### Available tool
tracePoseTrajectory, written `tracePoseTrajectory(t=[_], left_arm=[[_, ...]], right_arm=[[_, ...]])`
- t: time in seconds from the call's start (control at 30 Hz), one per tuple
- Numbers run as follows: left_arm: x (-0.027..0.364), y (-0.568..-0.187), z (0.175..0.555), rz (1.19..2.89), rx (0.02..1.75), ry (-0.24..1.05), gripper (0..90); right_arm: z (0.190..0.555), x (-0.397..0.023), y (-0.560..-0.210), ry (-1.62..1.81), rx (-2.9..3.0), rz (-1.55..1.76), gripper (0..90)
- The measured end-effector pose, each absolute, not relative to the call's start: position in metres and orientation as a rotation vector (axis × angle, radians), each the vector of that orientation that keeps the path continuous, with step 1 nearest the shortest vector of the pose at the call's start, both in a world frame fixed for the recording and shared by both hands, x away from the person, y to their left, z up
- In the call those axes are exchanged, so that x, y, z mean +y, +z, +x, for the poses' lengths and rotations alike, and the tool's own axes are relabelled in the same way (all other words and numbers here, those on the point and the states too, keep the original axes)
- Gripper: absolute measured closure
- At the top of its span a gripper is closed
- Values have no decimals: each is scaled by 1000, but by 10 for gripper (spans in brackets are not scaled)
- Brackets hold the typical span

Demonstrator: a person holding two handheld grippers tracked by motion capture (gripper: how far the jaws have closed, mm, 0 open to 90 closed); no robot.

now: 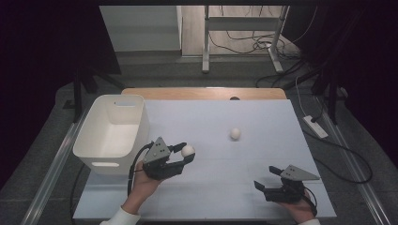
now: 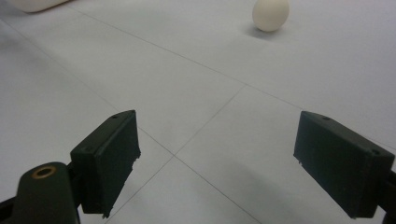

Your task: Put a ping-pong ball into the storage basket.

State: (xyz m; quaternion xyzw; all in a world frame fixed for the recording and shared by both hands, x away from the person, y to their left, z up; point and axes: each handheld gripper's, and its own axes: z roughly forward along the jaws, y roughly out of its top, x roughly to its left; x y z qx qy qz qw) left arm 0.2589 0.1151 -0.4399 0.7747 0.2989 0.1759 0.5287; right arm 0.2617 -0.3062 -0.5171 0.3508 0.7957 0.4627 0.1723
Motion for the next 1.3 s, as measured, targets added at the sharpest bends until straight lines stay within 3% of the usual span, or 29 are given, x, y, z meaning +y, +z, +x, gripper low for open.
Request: tracePoseTrajectory(t=[1.3], left_arm=[[140, -424, 254, 1766, 740, 469, 509]], right_arm=[[262, -307, -517, 1305, 2256, 993, 140]])
